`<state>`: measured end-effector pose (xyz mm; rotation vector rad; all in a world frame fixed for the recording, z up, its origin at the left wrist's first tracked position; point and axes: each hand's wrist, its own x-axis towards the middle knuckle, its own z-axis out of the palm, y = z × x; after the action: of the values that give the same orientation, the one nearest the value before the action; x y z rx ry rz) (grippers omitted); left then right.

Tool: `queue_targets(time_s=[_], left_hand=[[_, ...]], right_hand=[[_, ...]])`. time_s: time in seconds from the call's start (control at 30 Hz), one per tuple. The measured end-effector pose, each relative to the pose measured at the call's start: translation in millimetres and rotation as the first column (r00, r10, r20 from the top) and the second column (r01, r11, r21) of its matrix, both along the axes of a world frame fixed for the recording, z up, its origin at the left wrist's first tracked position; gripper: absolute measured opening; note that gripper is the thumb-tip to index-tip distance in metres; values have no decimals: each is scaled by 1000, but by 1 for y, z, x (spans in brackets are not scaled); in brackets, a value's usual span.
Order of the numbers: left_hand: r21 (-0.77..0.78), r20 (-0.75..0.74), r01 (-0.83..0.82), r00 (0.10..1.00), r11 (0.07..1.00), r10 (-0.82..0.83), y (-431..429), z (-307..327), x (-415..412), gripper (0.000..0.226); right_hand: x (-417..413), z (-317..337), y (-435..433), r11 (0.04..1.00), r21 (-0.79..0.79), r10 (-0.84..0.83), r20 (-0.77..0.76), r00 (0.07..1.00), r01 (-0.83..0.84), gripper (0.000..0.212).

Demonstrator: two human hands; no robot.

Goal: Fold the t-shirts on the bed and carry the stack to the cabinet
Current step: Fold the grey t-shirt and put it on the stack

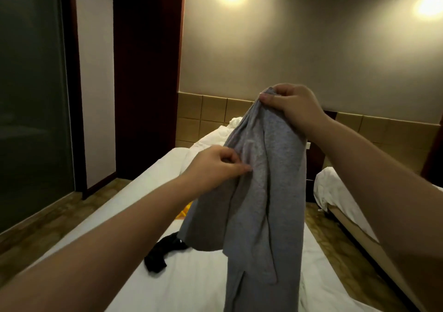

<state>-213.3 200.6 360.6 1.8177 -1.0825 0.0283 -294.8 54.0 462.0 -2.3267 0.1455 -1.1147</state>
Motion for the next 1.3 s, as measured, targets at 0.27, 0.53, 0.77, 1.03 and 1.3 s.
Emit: queue_targets(time_s=[0.27, 0.53, 0.77, 1.03, 1.3], left_hand=[[-101, -14, -89, 996, 991, 88, -26, -50, 2, 37], [-127, 36, -42, 998, 991, 47, -42, -50, 14, 33], [22, -111, 52, 993, 998, -49, -56, -82, 12, 27], [75, -224, 105, 971, 992, -86, -44, -119, 3, 50], [49, -287, 131, 951, 990, -112, -44, -161, -1, 61]], right_hand=[[-6, -5, -6, 998, -19, -58, -11, 998, 57, 28], [-12, -10, -20, 997, -36, -74, -27, 997, 73, 38], [-15, -22, -34, 996, -4, -84, -65, 994, 84, 25], [-21, -37, -46, 989, 29, -146, -34, 989, 147, 30], [-26, -41, -53, 983, 35, -179, -32, 983, 180, 27]])
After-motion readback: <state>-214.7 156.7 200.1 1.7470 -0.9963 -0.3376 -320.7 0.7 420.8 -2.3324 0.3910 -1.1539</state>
